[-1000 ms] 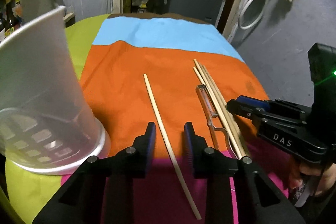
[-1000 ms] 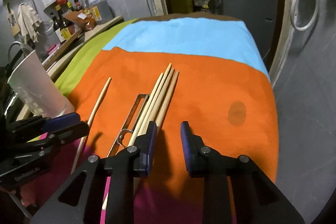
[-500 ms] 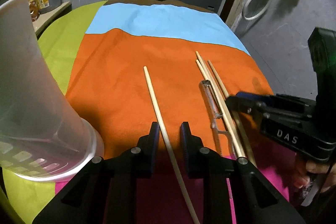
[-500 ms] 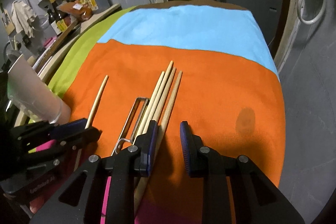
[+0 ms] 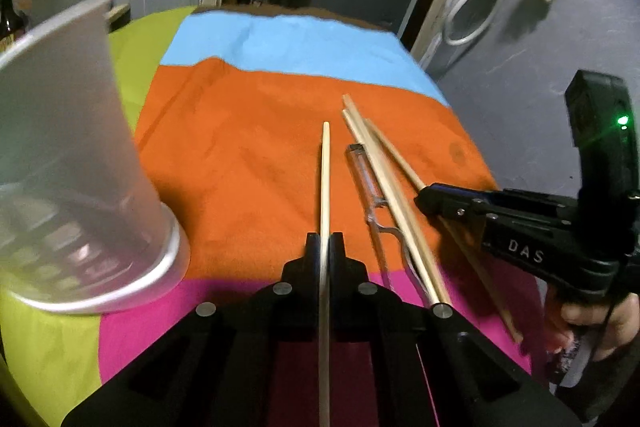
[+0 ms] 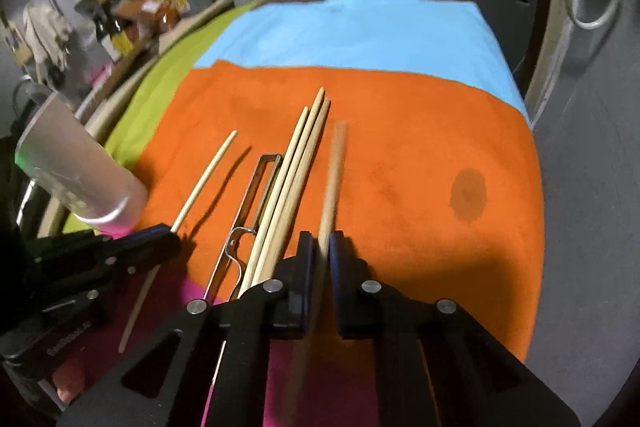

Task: Organize utensils
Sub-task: 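Grasp a single chopstick with the left tool while the right tool grasps another chopstick, then lift both chopsticks upright and carry them over the white basket, then open the left tool to drop its chopstick into the basket while the right tool releases its chopstick, then move both tools back down toward the remaining chopsticks and peeler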

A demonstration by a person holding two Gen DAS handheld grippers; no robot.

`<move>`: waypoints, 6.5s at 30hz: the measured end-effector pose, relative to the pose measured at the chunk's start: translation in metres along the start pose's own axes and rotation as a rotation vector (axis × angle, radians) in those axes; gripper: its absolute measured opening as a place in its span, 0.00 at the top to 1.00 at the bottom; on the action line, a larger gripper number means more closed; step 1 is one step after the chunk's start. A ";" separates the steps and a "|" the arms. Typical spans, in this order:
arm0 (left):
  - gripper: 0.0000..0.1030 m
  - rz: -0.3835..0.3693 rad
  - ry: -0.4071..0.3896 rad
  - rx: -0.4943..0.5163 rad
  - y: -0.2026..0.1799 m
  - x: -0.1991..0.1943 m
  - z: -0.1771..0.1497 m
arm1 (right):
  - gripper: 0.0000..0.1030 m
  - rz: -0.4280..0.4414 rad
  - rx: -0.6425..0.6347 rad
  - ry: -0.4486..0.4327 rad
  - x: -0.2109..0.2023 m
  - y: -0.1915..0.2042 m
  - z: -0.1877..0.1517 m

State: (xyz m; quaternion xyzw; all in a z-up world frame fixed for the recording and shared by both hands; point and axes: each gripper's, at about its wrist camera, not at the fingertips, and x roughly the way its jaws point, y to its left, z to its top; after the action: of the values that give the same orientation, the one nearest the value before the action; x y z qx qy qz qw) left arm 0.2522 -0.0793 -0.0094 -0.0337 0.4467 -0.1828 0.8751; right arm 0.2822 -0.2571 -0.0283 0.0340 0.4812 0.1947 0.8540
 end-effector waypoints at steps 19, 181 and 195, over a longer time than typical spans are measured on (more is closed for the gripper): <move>0.98 -0.069 -0.570 0.037 0.003 -0.129 -0.028 | 0.95 0.141 -0.094 -0.666 -0.104 0.077 -0.021; 0.27 0.082 -0.112 0.021 -0.006 -0.027 -0.030 | 0.53 -0.007 -0.198 -0.152 -0.006 0.013 -0.019; 0.40 0.073 -0.072 0.057 -0.010 -0.022 -0.032 | 0.57 -0.074 -0.224 -0.053 0.019 0.020 0.001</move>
State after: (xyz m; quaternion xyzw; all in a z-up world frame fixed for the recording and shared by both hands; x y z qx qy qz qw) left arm 0.2123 -0.0780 -0.0091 0.0011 0.4105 -0.1624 0.8973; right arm 0.2856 -0.2316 -0.0382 -0.0742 0.4349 0.2146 0.8714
